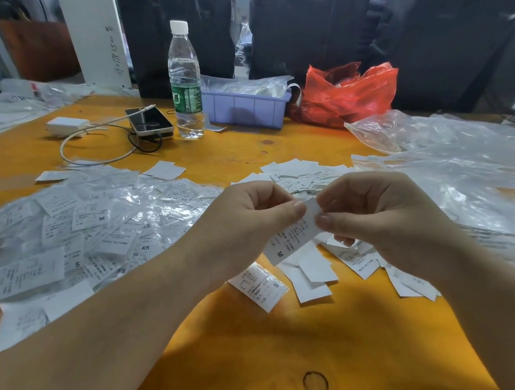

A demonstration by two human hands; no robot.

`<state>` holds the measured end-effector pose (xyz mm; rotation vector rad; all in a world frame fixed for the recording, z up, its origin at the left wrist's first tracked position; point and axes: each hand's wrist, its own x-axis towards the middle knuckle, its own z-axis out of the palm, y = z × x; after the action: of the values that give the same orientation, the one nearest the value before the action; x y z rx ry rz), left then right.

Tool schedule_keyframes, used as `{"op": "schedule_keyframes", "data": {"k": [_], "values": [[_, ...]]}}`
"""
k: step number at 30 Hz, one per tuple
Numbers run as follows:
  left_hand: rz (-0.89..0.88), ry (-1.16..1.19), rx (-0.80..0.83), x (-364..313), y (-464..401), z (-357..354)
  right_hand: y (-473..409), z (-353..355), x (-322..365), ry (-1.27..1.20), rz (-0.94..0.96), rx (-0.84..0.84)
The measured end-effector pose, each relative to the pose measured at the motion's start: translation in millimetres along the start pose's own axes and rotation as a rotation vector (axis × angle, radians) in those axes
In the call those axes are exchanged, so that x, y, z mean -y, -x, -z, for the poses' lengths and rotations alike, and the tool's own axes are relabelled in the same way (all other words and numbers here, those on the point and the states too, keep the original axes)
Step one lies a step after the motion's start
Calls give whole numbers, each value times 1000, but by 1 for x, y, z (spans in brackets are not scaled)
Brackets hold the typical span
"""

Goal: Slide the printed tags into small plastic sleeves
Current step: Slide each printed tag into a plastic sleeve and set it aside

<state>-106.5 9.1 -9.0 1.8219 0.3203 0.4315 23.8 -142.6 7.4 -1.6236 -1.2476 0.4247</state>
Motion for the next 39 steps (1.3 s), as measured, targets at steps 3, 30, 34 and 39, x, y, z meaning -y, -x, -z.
{"op": "schedule_keyframes", "data": {"k": [3, 30, 34, 39], "values": [[40, 25, 5, 0, -2, 3, -1, 4, 1, -1, -16, -88], [176, -684, -123, -6, -11, 45, 0, 12, -2, 316, -45, -311], [265, -826, -84, -7, -12, 54, -1, 17, -4, 405, -68, -338], [263, -1118, -162, 6, -10, 51, 1, 21, -1, 463, -20, -420]]}}
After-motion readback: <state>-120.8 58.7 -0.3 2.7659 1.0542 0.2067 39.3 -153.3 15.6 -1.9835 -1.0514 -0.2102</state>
